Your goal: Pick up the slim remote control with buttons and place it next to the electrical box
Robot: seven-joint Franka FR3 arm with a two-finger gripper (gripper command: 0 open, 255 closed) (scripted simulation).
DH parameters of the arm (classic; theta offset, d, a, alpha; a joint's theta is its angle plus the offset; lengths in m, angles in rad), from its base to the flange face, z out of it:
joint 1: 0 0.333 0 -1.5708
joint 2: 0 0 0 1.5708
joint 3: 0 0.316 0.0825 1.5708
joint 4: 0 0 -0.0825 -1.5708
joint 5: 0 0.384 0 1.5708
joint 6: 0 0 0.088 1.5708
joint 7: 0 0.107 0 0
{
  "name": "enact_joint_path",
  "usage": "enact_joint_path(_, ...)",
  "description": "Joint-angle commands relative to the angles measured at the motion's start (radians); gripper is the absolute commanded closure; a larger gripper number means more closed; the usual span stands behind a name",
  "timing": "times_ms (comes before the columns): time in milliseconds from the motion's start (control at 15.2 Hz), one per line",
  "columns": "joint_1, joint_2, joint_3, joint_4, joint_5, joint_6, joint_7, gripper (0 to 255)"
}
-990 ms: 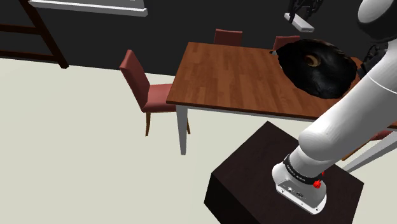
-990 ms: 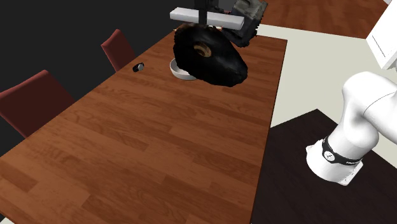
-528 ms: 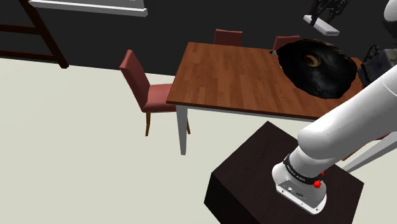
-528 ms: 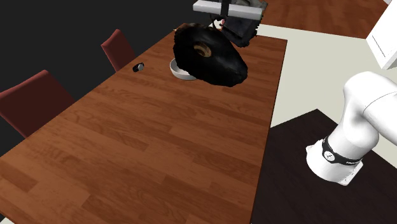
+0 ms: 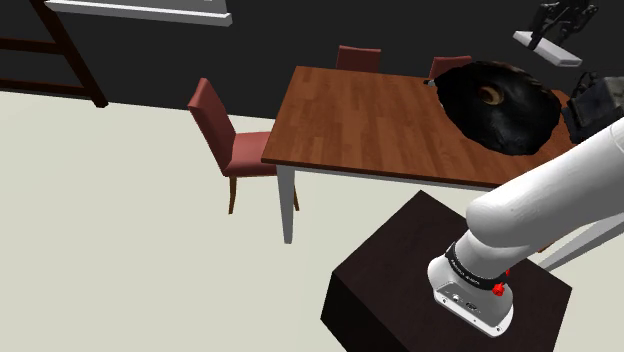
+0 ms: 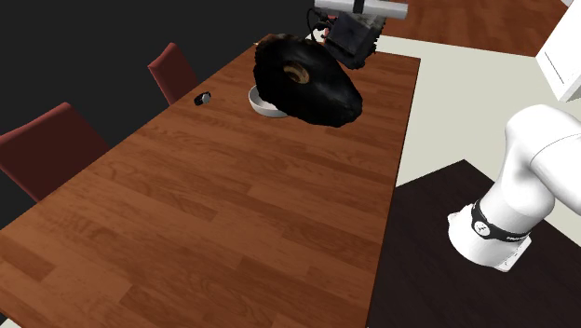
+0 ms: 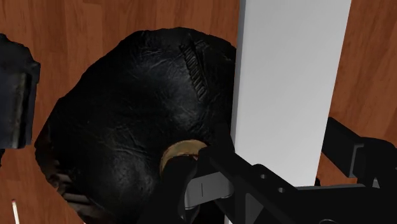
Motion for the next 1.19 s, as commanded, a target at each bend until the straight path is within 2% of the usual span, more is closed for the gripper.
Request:
enact_joint_path(0, -0.017, -0.015, -0.026, -0.007, -0.013, -0.001, -0.044, 255)
enact_joint_path(660, -0.093, 0.021, -0.21, 0.053, -0.016, -0.004, -0.307, 255)
enact_joint_path(924, -0.121, 0.087, -0.312, 0.111, 0.026, -0.004, -0.441, 255)
enact_joint_path(1122, -0.157, 0.179, -0.407, 0.174, 0.1, -0.008, -0.57, 255)
